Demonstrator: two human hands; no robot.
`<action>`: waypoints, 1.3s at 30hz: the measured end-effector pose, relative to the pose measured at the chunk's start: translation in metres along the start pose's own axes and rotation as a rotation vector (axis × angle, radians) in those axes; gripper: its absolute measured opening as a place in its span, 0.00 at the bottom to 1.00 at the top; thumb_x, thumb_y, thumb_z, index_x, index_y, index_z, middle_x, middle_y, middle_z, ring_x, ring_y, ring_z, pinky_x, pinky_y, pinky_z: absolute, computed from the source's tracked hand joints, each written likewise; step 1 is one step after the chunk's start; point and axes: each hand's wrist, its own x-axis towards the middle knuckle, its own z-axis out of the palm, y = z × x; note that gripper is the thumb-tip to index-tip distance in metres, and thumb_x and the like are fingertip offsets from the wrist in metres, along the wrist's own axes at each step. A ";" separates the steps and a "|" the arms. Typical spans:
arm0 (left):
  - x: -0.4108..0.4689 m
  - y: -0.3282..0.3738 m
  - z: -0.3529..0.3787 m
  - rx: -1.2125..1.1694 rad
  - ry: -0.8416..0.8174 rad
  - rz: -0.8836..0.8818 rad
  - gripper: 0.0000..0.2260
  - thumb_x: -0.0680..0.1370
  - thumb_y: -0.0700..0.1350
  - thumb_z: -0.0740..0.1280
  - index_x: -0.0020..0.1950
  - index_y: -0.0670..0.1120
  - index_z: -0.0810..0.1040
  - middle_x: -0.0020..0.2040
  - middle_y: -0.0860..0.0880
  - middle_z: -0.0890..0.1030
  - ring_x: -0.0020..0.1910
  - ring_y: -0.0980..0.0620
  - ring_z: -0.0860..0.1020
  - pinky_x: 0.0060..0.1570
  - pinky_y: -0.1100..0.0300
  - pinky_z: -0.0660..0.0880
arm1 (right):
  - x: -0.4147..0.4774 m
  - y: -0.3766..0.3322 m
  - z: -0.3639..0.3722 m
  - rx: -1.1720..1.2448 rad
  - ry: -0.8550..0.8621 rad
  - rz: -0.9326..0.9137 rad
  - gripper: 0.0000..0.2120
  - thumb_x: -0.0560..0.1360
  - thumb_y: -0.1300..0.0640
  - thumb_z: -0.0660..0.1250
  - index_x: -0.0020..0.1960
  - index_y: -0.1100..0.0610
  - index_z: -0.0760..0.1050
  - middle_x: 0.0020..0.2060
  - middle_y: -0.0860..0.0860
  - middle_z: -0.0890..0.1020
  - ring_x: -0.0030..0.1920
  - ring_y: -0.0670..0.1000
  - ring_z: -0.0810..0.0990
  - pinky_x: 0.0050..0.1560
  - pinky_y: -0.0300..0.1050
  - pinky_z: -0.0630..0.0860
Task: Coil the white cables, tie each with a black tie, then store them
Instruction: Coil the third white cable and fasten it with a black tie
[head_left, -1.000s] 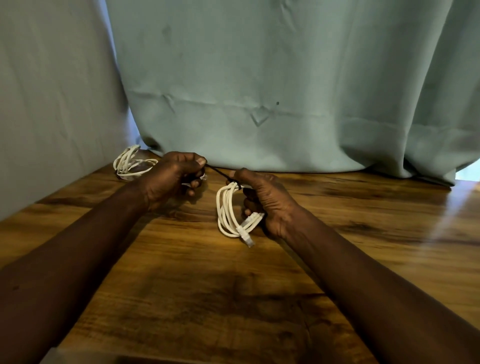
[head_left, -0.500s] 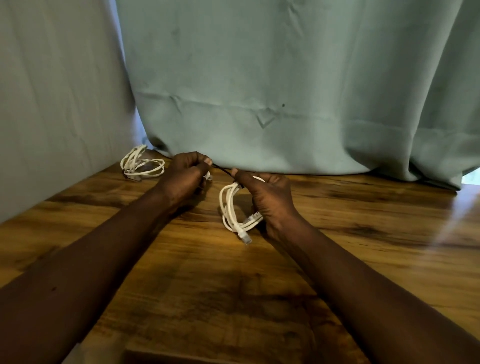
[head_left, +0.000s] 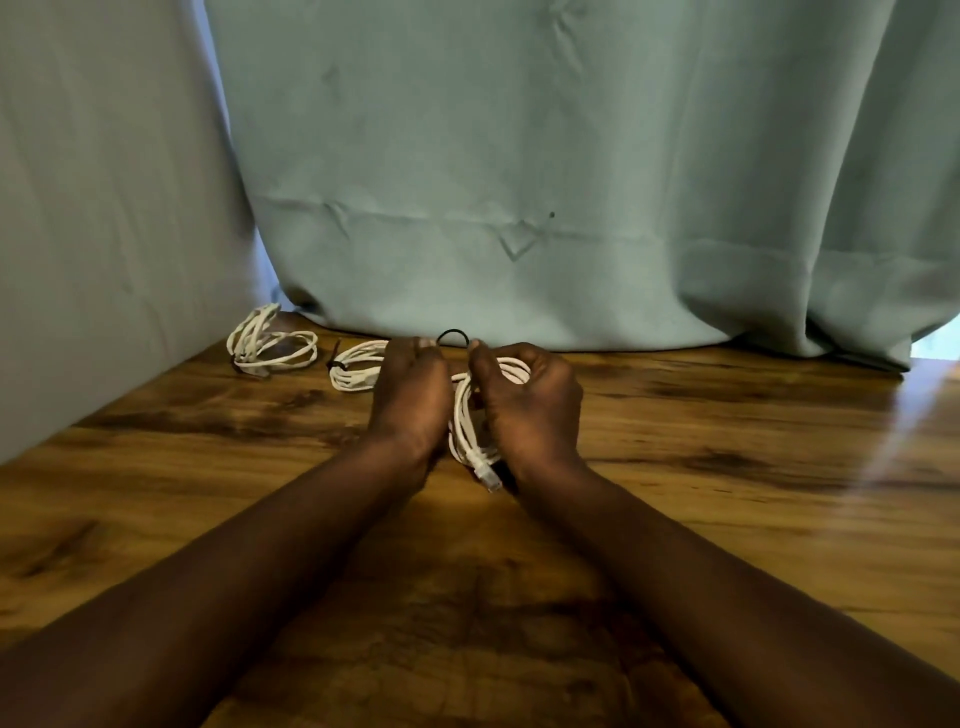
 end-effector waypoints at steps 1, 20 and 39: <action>-0.002 -0.003 0.003 0.097 0.036 0.125 0.10 0.84 0.52 0.56 0.55 0.50 0.74 0.48 0.45 0.82 0.47 0.45 0.82 0.54 0.42 0.81 | -0.001 0.001 0.001 0.022 -0.007 -0.008 0.16 0.73 0.40 0.73 0.38 0.52 0.82 0.32 0.47 0.85 0.35 0.50 0.86 0.41 0.58 0.83; 0.019 0.004 -0.023 0.081 -0.305 -0.053 0.11 0.85 0.42 0.61 0.46 0.44 0.79 0.37 0.41 0.79 0.33 0.45 0.78 0.41 0.49 0.77 | 0.002 -0.011 -0.009 0.318 -0.326 0.294 0.08 0.77 0.55 0.74 0.45 0.59 0.78 0.29 0.52 0.81 0.23 0.46 0.75 0.24 0.39 0.68; 0.011 0.017 -0.014 0.198 -0.226 0.151 0.09 0.87 0.47 0.56 0.52 0.45 0.72 0.35 0.43 0.73 0.22 0.50 0.70 0.21 0.61 0.68 | 0.000 -0.026 -0.014 0.373 -0.402 0.139 0.08 0.78 0.63 0.72 0.46 0.61 0.73 0.23 0.46 0.74 0.18 0.41 0.71 0.19 0.34 0.65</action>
